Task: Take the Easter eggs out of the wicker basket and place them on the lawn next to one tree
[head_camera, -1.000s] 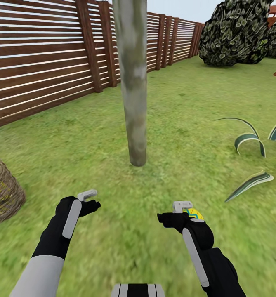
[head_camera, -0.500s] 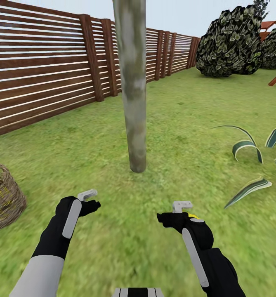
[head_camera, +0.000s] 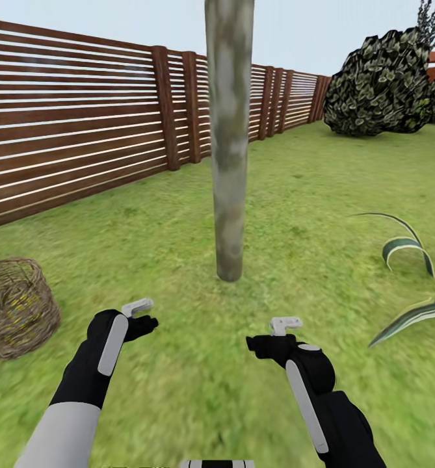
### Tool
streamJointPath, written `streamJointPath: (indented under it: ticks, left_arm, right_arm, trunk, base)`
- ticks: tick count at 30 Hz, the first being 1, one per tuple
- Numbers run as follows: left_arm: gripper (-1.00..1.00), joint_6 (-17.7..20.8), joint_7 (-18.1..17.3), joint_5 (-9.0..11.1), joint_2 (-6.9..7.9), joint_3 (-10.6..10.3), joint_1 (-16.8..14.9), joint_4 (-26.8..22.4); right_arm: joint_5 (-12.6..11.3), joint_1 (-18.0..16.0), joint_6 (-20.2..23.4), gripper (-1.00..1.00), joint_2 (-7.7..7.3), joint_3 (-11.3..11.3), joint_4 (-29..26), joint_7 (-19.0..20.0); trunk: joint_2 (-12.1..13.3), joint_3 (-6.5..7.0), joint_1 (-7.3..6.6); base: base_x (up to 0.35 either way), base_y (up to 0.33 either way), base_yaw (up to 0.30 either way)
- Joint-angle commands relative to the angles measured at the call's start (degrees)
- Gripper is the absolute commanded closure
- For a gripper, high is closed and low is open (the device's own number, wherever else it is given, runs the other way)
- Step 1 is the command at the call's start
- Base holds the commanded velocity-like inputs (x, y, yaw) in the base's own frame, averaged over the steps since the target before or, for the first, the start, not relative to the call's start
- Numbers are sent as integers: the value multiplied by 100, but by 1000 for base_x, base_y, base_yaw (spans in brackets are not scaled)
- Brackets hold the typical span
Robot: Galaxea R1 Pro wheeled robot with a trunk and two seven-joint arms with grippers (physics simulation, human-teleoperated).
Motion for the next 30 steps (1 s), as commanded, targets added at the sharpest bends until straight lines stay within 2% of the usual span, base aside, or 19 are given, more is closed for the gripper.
streamJointPath:
  ticks: [1,30]
  left_arm:
    - [-100,19,48,59,-4,10,-4,-3]
    - [-100,23,41,61,-3,10,-11,-3]
  right_arm:
    - [-59,-3,20,-100,-1,6,-6,-59]
    - [-61,-3,19,-100,-1,15,-6,-60]
  trunk:
    - [39,9,-24]
    - [1203,384,-661]
  base:
    - [0,0,232]
    - [0,0,238]
